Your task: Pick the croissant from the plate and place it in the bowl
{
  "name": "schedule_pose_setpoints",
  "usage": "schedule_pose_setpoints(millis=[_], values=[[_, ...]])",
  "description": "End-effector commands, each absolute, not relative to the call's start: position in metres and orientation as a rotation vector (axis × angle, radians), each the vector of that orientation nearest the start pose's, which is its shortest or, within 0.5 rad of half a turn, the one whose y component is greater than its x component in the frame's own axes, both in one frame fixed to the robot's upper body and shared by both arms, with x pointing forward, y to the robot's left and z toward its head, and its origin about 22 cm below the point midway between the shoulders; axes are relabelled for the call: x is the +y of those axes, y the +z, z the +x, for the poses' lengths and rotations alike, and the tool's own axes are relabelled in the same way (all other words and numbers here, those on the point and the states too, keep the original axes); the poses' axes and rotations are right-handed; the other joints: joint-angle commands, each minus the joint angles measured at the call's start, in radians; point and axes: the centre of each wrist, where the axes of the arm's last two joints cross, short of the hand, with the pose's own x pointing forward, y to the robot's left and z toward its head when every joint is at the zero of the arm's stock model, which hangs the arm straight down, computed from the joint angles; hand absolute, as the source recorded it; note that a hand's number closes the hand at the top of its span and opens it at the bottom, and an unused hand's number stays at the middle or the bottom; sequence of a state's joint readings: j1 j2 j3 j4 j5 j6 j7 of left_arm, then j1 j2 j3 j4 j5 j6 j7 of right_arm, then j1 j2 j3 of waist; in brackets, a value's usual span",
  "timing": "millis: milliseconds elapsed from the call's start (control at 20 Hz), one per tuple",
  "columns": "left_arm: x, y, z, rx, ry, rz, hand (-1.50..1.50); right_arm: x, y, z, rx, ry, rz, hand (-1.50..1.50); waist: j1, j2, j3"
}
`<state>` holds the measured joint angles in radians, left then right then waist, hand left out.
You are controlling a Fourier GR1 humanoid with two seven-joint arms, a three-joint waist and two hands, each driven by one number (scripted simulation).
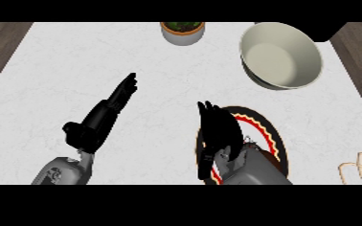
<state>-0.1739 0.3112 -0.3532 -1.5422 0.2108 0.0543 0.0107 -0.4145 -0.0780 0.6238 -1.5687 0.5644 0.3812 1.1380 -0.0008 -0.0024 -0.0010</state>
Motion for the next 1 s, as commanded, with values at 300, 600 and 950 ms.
schedule_pose_setpoints(millis=[300,600,950], values=[[0.208,0.020,0.252,-1.569,-0.377,-0.174,0.00,-0.050,0.088,0.251,-0.689,1.177,-0.900,-1.50,0.003,-0.001,0.000],[0.197,0.028,0.262,-1.582,-0.384,-0.159,0.00,-0.072,0.063,0.245,-0.653,1.148,-0.919,-1.50,-0.003,0.000,0.001],[0.186,0.037,0.254,-1.600,-0.369,-0.162,0.00,-0.075,0.039,0.258,-0.607,1.140,-0.873,-1.50,0.002,0.002,0.001]])
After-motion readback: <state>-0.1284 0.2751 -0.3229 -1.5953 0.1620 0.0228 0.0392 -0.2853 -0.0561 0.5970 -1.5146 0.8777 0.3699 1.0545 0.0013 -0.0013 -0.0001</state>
